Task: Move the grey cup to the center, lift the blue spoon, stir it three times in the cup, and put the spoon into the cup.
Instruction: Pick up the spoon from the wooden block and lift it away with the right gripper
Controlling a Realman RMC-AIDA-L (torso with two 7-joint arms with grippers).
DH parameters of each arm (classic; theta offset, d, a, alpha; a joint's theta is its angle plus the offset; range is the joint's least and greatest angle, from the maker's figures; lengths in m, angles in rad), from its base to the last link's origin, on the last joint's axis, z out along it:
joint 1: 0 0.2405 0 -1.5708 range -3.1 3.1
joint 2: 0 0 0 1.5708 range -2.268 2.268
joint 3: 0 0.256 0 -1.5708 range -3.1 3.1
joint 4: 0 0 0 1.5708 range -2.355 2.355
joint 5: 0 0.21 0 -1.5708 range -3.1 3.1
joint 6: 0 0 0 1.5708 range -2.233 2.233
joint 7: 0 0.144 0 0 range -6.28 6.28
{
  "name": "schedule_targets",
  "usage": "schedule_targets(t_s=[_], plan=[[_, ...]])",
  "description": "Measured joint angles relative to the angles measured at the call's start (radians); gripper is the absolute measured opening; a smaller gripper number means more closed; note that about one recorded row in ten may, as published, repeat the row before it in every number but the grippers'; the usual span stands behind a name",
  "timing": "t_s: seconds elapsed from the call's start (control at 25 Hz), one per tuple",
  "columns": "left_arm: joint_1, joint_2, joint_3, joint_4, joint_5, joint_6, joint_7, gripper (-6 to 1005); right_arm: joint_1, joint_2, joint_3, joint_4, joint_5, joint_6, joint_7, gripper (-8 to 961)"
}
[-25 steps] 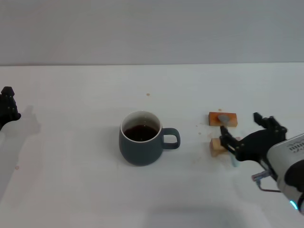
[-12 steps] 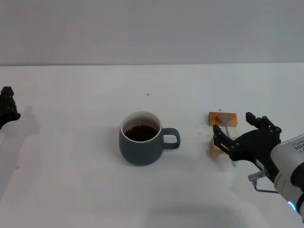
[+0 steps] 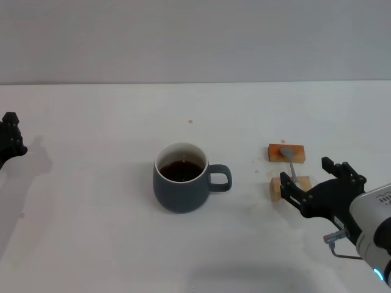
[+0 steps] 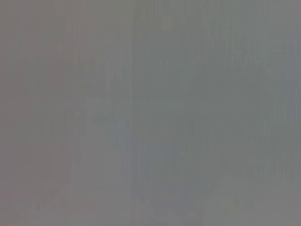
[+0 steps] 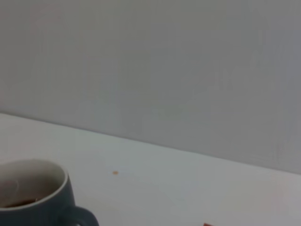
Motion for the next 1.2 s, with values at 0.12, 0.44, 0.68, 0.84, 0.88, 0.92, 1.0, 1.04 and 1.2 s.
schedule_targets(t_s=[0.12,0.44,0.68,0.84,0.88,0.92,1.0,1.04,1.2], plan=[[0.0,0.0,0.002,0.0,0.0,0.0,0.0,-2,0.0,0.001,0.005,-0.014,0.018,0.006,0.001,816],[0.004,0.0,0.004,0.0,0.0,-0.001,0.0,-2,-0.016,0.0,0.014,-0.036,0.058,0.048,0.001,816],[0.005,0.004,0.004,0.0,0.0,-0.001,0.0,-2,-0.025,0.001,0.012,-0.04,0.059,0.049,0.001,816],[0.007,0.006,0.004,0.0,0.0,-0.001,0.0,-2,-0.028,0.001,0.022,-0.044,0.059,0.05,0.001,817],[0.007,0.006,0.004,0.0,0.0,-0.001,0.0,-2,-0.029,0.001,0.026,-0.045,0.06,0.049,0.001,817],[0.008,0.007,0.004,0.0,0.0,-0.001,0.0,-2,-0.032,0.001,0.031,-0.047,0.06,0.049,0.001,817],[0.009,0.008,0.004,0.0,0.0,-0.001,0.0,-2,-0.037,0.002,0.038,-0.049,0.06,0.049,0.001,817],[0.009,0.008,0.005,0.0,0.0,-0.001,0.0,-2,-0.037,0.002,0.038,-0.049,0.06,0.049,0.001,817],[0.011,0.011,0.006,0.0,0.0,-0.001,0.0,-2,-0.037,0.003,0.038,-0.051,0.06,0.049,-0.002,817]])
